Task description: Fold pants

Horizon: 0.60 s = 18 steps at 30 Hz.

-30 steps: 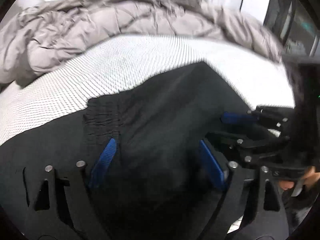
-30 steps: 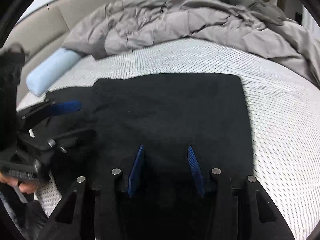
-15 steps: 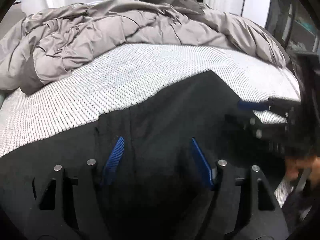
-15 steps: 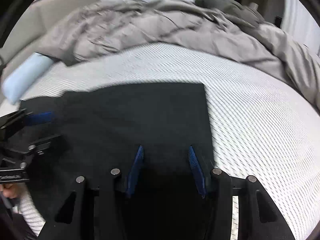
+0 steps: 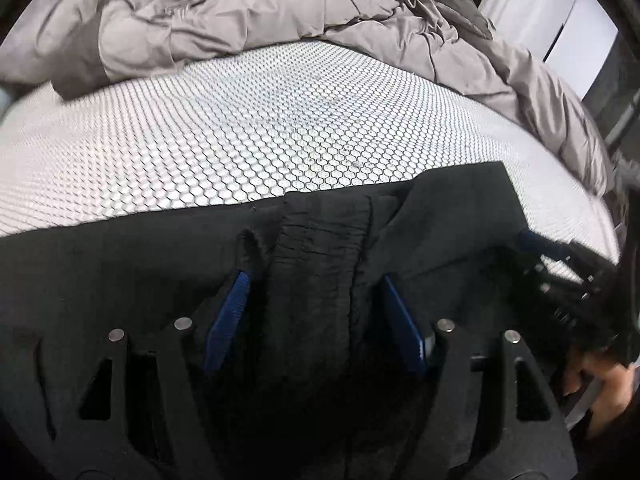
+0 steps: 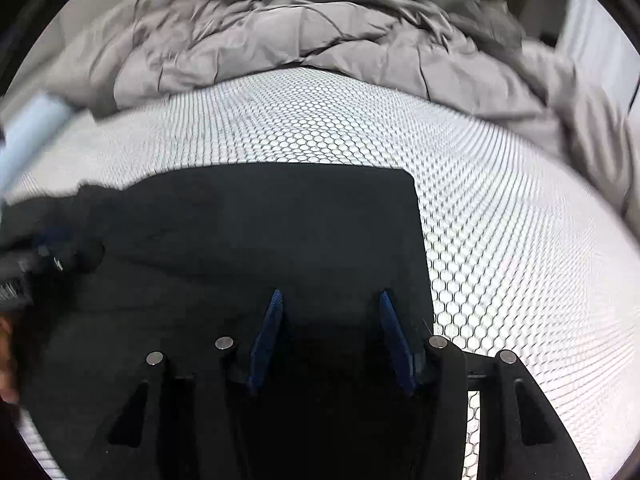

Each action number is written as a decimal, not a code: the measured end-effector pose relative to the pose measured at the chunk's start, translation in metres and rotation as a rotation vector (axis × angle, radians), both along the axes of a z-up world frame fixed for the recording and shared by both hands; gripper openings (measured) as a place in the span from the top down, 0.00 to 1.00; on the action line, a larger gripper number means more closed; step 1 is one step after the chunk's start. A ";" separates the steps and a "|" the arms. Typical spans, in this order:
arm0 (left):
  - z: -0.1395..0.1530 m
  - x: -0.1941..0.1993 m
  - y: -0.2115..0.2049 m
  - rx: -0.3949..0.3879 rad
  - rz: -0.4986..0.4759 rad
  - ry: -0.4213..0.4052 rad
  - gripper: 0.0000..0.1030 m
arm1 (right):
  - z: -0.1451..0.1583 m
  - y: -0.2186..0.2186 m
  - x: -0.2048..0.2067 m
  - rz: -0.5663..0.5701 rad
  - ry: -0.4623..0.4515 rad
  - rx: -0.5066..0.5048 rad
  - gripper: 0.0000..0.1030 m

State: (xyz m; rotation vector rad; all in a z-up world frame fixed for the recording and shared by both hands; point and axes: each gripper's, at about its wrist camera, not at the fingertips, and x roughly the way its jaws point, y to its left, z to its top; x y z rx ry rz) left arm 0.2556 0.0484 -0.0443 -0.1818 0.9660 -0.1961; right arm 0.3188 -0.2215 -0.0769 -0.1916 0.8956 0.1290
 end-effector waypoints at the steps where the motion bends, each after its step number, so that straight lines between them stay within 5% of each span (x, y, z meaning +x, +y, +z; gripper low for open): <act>1: 0.005 -0.001 0.000 0.013 0.007 -0.005 0.39 | 0.002 -0.001 -0.001 -0.001 -0.005 0.006 0.51; 6: 0.046 -0.020 0.003 -0.080 0.026 -0.145 0.47 | 0.017 0.018 -0.005 0.080 -0.045 0.107 0.51; 9: 0.045 -0.015 -0.005 -0.163 -0.038 -0.126 0.67 | 0.021 0.034 -0.002 0.124 -0.047 0.186 0.51; 11: 0.030 -0.005 -0.014 -0.143 -0.068 -0.079 0.80 | 0.018 0.043 0.005 0.166 -0.007 0.229 0.51; 15: -0.005 0.012 -0.023 -0.113 -0.057 0.015 0.86 | -0.004 0.071 0.025 0.214 0.036 0.116 0.51; 18: -0.006 0.011 -0.016 -0.152 -0.048 0.021 0.92 | -0.007 0.062 0.033 0.125 0.022 -0.006 0.51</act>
